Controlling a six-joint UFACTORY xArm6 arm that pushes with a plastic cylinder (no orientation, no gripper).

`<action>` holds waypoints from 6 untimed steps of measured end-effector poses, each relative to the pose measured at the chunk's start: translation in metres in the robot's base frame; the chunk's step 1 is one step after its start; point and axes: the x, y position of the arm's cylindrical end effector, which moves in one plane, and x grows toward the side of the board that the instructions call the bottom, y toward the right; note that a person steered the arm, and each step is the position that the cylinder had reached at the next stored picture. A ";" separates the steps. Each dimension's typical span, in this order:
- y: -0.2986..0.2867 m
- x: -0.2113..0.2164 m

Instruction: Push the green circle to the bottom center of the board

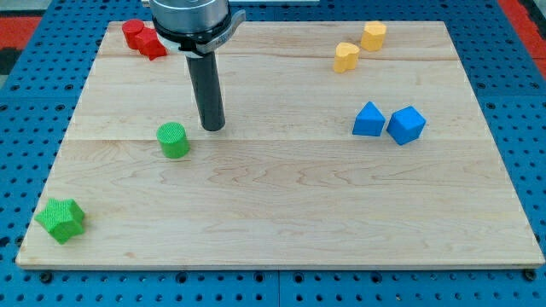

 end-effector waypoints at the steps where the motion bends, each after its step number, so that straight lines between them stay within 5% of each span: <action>1: -0.019 0.000; 3: -0.082 0.007; 6: -0.074 0.079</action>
